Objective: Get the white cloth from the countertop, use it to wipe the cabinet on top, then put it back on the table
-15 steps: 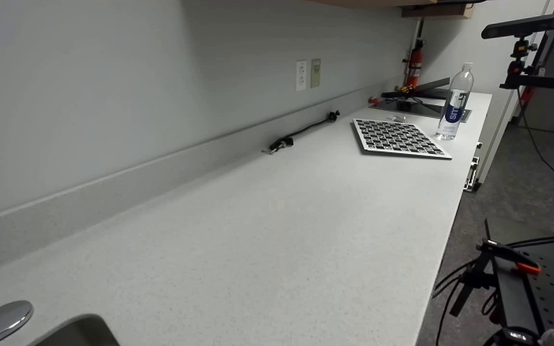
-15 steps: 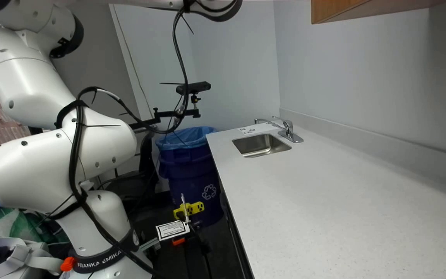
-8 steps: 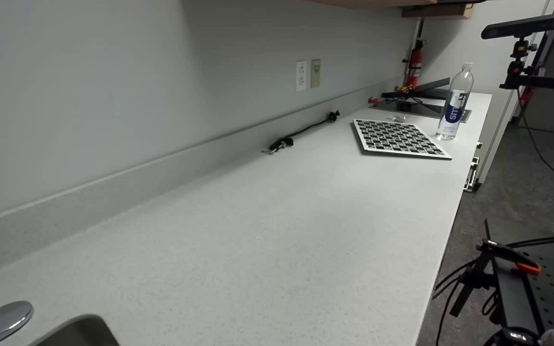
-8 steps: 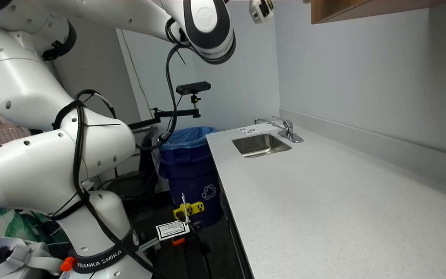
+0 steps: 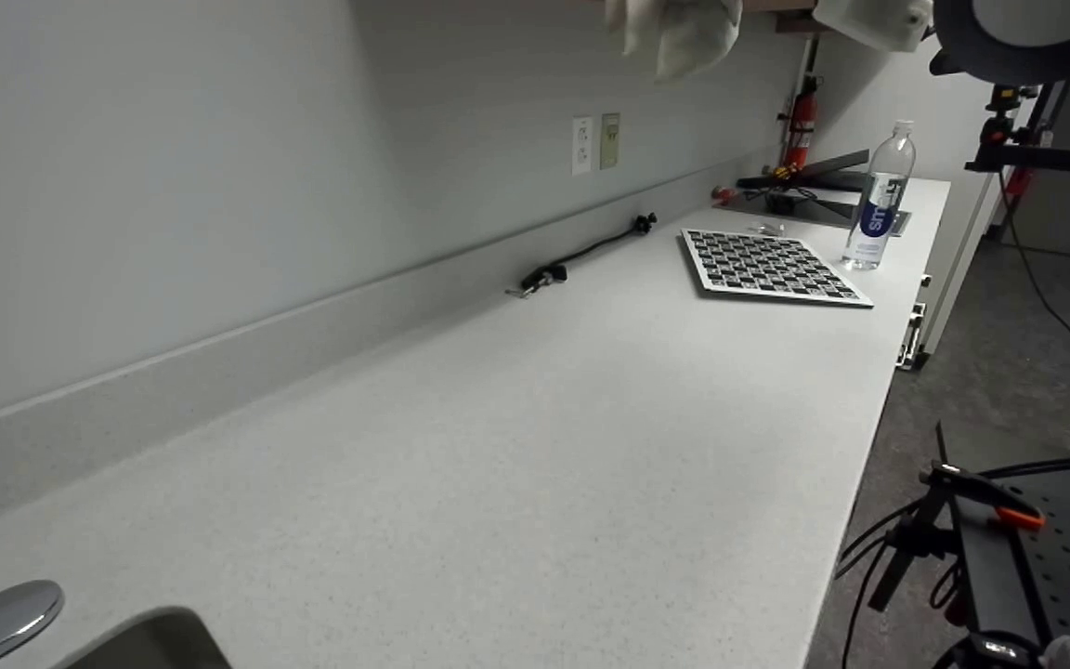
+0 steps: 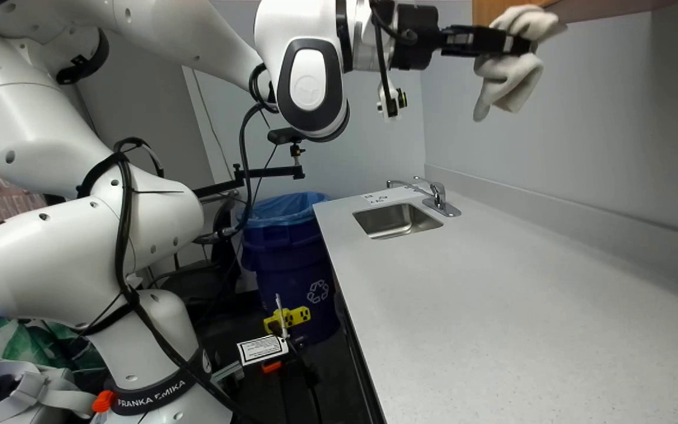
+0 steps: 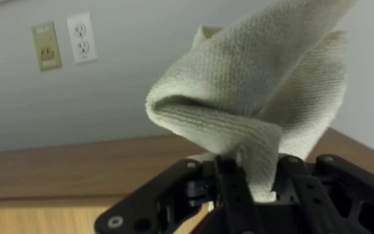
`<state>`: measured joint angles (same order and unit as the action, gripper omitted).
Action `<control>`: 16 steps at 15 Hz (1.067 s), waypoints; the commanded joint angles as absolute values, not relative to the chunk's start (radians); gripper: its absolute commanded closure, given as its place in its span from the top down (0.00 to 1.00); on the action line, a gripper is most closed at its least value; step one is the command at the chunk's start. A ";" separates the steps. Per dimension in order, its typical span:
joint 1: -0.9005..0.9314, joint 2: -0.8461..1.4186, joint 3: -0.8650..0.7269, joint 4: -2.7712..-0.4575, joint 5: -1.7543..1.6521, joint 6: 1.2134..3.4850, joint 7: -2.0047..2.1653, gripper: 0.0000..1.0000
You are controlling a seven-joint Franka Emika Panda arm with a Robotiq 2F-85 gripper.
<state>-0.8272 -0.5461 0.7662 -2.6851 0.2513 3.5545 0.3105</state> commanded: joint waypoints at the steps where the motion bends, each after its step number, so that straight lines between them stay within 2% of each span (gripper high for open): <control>1: -0.752 -0.482 0.717 -2.669 0.201 3.381 0.301 0.03; 6: -0.601 -0.441 0.642 -2.647 0.177 3.173 0.277 0.03; 12: -0.397 -0.416 0.529 -2.630 0.194 3.033 0.191 0.03; 16: -0.174 -0.391 0.296 -2.600 0.061 2.827 0.125 0.03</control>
